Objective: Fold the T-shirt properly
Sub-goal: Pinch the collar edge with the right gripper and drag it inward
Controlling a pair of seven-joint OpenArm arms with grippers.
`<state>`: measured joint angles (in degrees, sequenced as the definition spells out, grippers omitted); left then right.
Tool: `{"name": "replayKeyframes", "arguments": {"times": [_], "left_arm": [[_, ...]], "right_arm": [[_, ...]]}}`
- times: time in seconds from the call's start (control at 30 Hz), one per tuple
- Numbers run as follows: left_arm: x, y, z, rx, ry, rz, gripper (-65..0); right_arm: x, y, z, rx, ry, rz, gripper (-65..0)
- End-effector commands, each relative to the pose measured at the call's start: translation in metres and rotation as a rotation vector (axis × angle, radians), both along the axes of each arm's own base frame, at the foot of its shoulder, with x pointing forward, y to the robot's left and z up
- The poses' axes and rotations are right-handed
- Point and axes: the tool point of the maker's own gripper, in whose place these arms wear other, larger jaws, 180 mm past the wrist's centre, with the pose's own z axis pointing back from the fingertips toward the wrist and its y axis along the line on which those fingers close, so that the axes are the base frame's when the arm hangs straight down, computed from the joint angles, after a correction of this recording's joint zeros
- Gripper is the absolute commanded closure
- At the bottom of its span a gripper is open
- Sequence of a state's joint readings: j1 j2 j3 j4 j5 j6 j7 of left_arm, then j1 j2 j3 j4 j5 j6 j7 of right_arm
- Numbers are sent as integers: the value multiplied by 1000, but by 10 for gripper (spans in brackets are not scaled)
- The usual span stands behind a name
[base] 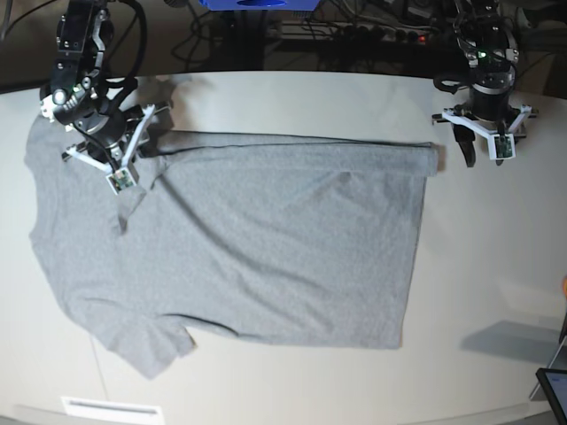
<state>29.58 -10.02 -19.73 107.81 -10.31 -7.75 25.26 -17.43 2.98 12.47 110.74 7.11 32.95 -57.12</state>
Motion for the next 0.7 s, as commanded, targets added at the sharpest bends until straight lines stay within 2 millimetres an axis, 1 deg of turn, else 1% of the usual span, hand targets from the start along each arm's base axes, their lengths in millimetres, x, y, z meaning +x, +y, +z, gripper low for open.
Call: {"name": "replayKeyframes", "arguments": {"times": [0.0, 0.07, 0.1, 0.2, 0.23, 0.3, 0.47, 0.57, 0.67], "left_arm": [[5, 2, 10, 22, -36, -12, -301], [5, 2, 11, 23, -36, -10, -301], [5, 3, 11, 23, -38, -9, -301], [5, 2, 11, 23, -38, -10, -301], [5, 2, 11, 23, -38, -10, -301], [5, 2, 11, 23, -38, -10, -301], [5, 3, 11, 24, -38, -8, -301], [5, 3, 11, 24, -38, -8, -301], [5, 2, 11, 22, -37, -12, -301]], "right_arm": [[8, -1, 10, -2, -42, 1, -152], [9, -1, 11, -3, -45, 2, -162], [9, -1, 13, -5, -51, 3, -192], [11, -1, 18, -8, -66, 3, -309], [11, -1, 19, -8, -69, 2, -322], [12, -1, 19, -8, -71, 2, -306], [11, 0, 18, -7, -68, 5, -205], [12, 0, 19, -7, -69, 5, -186], [12, -4, 19, -21, -68, 9, -186]]}}
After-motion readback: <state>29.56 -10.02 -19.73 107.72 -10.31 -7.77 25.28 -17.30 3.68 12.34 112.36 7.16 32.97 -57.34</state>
